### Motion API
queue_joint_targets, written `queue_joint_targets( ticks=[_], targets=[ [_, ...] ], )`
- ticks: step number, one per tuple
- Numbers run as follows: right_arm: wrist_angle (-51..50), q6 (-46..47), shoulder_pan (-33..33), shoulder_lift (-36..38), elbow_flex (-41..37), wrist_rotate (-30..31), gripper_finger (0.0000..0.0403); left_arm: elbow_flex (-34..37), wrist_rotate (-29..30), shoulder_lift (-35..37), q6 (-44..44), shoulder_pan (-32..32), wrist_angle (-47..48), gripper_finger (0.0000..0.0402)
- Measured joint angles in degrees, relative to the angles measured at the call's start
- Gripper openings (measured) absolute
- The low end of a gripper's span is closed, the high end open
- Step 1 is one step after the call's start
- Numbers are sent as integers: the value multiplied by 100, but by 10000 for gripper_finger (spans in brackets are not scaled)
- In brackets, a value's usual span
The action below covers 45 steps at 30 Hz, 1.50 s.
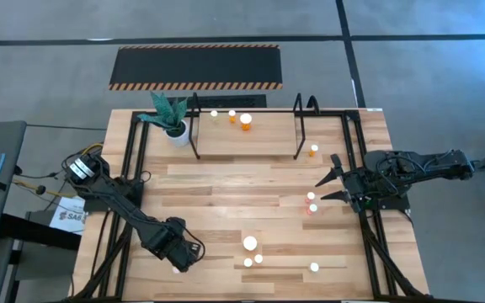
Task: Pick and place medicine bottles onto shelf by color
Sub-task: Move the left big orange pill bottle to the top left of the table
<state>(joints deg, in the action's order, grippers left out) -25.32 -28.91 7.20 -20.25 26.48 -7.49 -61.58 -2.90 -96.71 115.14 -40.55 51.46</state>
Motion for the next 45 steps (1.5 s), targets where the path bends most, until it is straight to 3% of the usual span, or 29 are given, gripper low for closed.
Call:
queue_joint_targets(
  ticks=[7,14,27,33,45],
  targets=[
    [0,0,-2,1,0,0,223,-2,-335,0,50,-2,-122,256],
    [0,0,-1,1,0,0,223,-2,-212,0,-15,-7,-118,252],
    [0,0,0,0,0,0,223,-7,-137,0,-233,145,-141,188],
    [1,0,-2,0,0,0,223,-7,-129,0,-1356,750,-149,198],
    [0,0,-2,0,0,0,223,-11,368,4,-4887,2985,-95,199]
  ],
)
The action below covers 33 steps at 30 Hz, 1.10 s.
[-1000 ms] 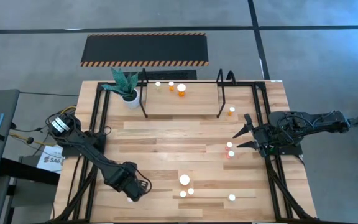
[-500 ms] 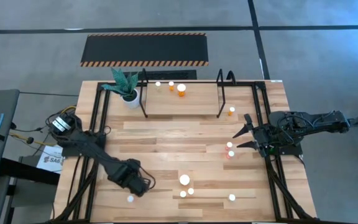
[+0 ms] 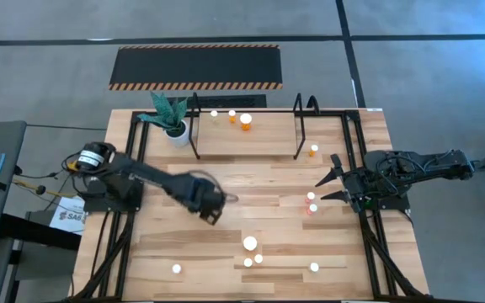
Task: Pick and place medicine bottles onto shelf by color
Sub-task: Move the left big orange pill bottle to the top left of the table
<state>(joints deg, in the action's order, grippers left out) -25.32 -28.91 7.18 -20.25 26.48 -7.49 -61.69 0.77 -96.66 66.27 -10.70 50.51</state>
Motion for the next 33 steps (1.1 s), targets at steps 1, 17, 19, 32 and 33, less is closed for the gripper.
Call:
queue_joint_targets(
  ticks=[1,17,19,32,33],
  targets=[
    [0,0,0,1,0,0,223,0,69,0,-225,178,-3,199],
    [1,0,0,0,-2,0,223,4,319,0,-2338,1956,-402,199],
    [0,0,0,0,-2,0,223,4,315,0,-2413,1952,-456,199],
    [0,0,1,2,-2,0,223,4,101,0,-2361,1897,-478,201],
    [0,0,0,2,-2,0,223,4,100,0,-2357,1897,-478,203]
  ],
)
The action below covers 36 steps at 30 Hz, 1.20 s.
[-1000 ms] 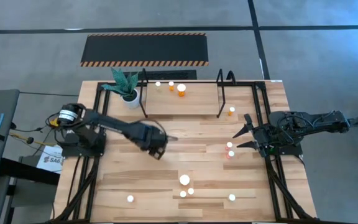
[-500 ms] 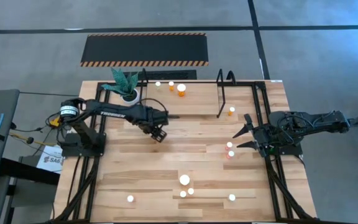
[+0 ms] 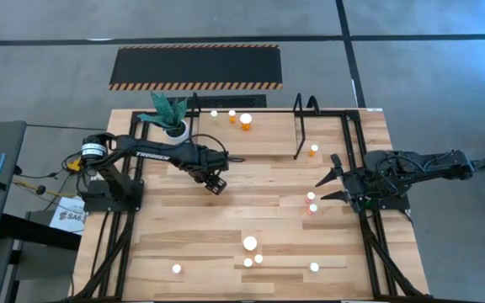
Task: Pick and place medicine bottles onto shelf by color
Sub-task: Move the left big orange pill bottle to the top left of the table, then move the bottom big orange pill bottle to the top center of the table
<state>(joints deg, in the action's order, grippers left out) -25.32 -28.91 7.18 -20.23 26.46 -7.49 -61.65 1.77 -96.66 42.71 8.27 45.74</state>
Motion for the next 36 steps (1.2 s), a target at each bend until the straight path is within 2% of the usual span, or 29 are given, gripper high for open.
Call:
queue_joint_targets(
  ticks=[8,27,36],
  targets=[
    [0,0,0,-2,0,0,223,2,2,0,49,0,0,233],
    [2,0,2,-2,0,0,223,-584,16,4,33,-11,788,250],
    [0,0,2,0,0,0,223,-1331,625,4,-47,-208,1707,252]
  ],
)
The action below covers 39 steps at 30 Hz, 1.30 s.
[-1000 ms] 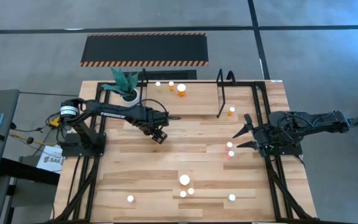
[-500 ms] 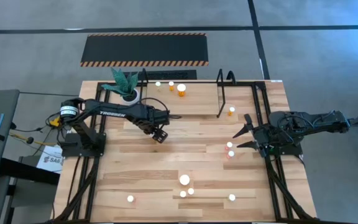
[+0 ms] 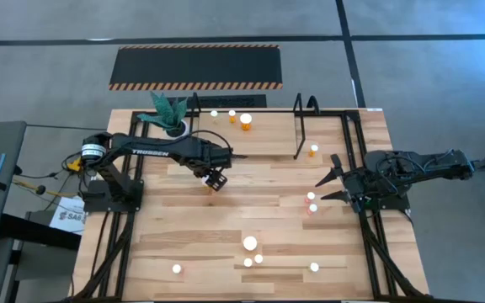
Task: Pick and place medicine bottles onto shelf by color
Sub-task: Move the bottom big orange pill bottle to the top center of the table
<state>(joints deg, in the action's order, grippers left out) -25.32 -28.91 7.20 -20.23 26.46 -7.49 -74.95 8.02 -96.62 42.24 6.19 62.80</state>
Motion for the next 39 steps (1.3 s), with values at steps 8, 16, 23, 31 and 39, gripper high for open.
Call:
queue_joint_targets(
  ticks=[8,16,23,31,39],
  targets=[
    [0,0,-2,-2,0,0,223,-629,296,2,-52,-492,205,252],
    [0,2,-2,-2,0,0,223,-676,428,4,-832,-1263,-917,252],
    [1,0,-1,-2,0,0,223,-634,926,2,-2096,-1903,-2140,252],
    [1,0,-2,0,0,0,223,-632,992,2,-2713,-2207,-2907,252],
    [0,1,-1,-1,1,0,223,-630,1203,2,-2915,-2231,-3116,252]
  ],
)
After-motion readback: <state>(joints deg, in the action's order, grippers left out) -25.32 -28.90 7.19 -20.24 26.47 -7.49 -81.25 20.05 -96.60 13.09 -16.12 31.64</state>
